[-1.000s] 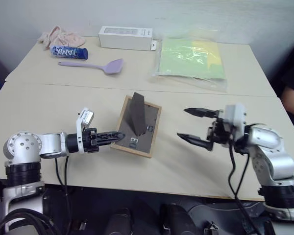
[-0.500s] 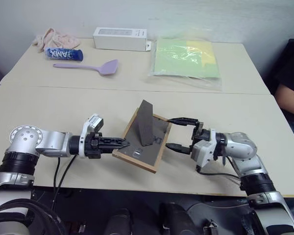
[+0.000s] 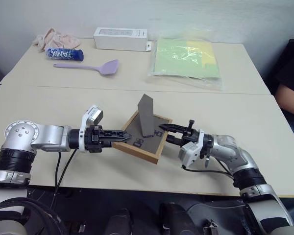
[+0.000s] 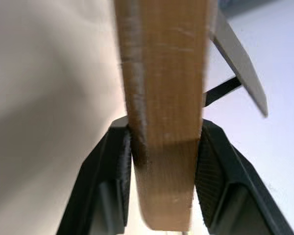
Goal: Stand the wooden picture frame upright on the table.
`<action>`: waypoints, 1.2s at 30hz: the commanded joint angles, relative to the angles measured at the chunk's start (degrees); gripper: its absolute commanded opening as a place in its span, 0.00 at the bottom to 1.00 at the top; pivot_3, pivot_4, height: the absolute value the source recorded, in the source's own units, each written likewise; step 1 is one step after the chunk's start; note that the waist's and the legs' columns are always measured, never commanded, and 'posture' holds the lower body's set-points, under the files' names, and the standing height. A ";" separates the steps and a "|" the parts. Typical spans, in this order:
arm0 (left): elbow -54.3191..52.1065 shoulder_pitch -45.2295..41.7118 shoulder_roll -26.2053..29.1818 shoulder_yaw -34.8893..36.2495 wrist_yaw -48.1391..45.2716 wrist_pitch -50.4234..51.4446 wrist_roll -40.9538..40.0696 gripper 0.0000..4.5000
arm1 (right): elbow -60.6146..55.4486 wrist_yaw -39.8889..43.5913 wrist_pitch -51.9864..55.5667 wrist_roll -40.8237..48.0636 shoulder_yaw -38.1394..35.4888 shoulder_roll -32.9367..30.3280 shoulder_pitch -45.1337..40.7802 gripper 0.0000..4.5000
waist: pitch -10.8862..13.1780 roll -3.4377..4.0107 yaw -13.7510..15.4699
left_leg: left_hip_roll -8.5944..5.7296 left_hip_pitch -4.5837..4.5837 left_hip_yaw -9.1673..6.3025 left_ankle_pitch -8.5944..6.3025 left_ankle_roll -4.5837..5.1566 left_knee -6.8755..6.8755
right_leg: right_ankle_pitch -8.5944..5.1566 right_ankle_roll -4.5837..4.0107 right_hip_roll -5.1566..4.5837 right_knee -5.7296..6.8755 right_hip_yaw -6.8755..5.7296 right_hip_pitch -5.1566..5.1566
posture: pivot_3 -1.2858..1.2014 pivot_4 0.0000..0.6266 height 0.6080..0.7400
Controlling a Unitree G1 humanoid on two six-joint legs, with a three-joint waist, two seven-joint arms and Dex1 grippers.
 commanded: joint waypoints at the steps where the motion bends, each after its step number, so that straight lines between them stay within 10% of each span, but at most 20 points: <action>1: -3.10 2.36 2.40 5.26 0.00 -1.75 -1.61 0.80 | -3.49 -3.63 0.61 4.00 -0.72 -0.17 -1.27 0.28 | 0.00 0.00 -0.15 | 0.01 0.00 0.00 0.00 0.00 0.00 | 0.00 0.00 0.01 0.01 0.00 0.00 | 0.52 0.24 1.00; 5: -4.83 9.51 7.32 13.63 3.77 -7.63 -0.98 0.99 | -4.68 -3.84 3.49 7.48 -0.21 0.06 -0.31 0.28 | 0.00 0.00 -0.82 | 0.06 0.01 0.00 0.02 -0.03 -0.04 | -0.01 -0.02 0.02 -0.01 0.01 -0.02 | 0.52 0.24 1.00; 9: -12.91 20.15 10.39 24.80 -11.70 -23.79 24.31 0.99 | -7.78 0.44 9.90 18.32 1.86 0.24 1.68 0.28 | 0.04 0.06 -1.10 | 0.06 0.05 -0.01 0.03 -0.06 -0.15 | -0.06 -0.11 0.00 -0.06 -0.01 -0.03 | 0.52 0.24 1.00; 15: -23.59 25.07 6.33 21.27 -32.81 -55.06 55.63 1.00 | -22.43 13.13 49.57 57.10 0.30 3.04 8.19 0.28 | 0.03 0.05 0.68 | 0.04 0.02 -0.07 0.03 -0.06 -0.17 | -0.07 -0.13 -0.03 -0.22 -0.09 0.04 | 0.52 0.24 1.00; 20: -26.31 22.51 0.88 14.97 -40.91 -68.90 69.04 1.00 | -25.19 12.87 74.03 71.78 -4.05 3.86 9.17 0.28 | 0.04 0.08 1.09 | 0.03 0.00 -0.02 -0.04 0.06 -0.30 | -0.05 -0.12 -0.10 -0.40 -0.07 0.03 | 0.52 0.24 1.00; 36: -26.53 24.63 -2.85 17.26 -45.23 -66.23 72.57 1.00 | -16.53 16.64 80.35 61.66 -5.87 7.42 10.45 0.28 | 0.02 0.06 0.03 | 0.05 -0.01 0.09 -0.06 0.18 -0.32 | -0.05 -0.10 -0.11 -0.02 0.05 -0.16 | 0.52 0.24 1.00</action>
